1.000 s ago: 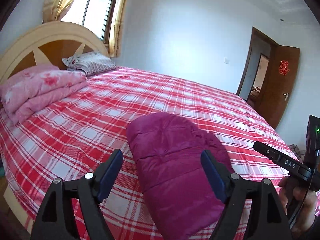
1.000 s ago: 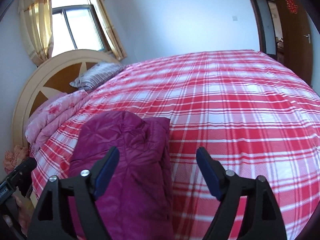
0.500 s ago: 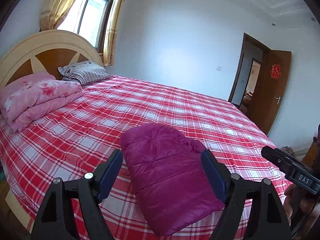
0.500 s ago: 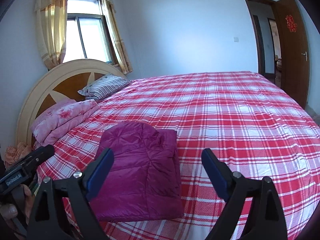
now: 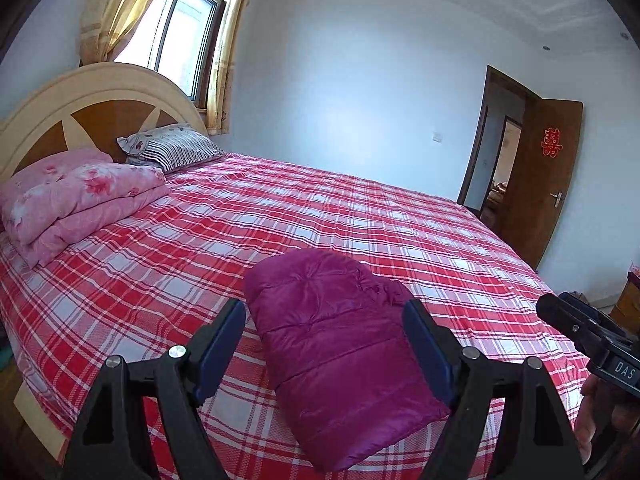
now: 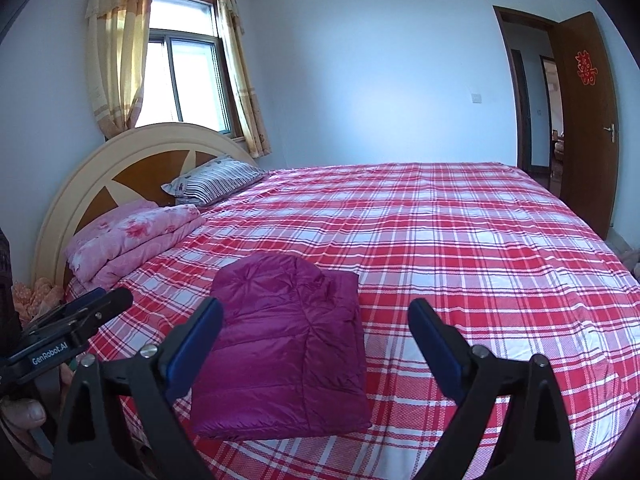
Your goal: Fold large clothes
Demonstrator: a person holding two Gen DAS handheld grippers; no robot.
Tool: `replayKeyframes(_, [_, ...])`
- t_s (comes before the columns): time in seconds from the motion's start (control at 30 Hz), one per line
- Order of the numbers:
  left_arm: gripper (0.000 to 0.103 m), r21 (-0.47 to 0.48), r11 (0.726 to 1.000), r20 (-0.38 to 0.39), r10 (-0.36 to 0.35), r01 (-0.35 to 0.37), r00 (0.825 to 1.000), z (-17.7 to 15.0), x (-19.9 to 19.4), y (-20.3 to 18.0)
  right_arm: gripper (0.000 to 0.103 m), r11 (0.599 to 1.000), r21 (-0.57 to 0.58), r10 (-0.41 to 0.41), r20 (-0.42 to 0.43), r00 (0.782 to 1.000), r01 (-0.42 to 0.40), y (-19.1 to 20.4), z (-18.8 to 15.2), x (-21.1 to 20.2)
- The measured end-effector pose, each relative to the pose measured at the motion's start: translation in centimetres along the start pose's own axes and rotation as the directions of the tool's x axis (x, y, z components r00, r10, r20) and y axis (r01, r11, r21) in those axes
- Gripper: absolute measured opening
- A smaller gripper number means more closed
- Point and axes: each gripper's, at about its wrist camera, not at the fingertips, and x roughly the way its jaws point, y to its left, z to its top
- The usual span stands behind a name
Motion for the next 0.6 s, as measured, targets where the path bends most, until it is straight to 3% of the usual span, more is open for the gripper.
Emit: replayKeyframes(0.6, [0.081,0.029,0.998,-0.005,0.052,-0.052,0.999,-0.17,0.08,-0.48,0.098,1.0,0.006,-0.004,0.017,1.0,0.004,-0.2,-0.03,-0.73])
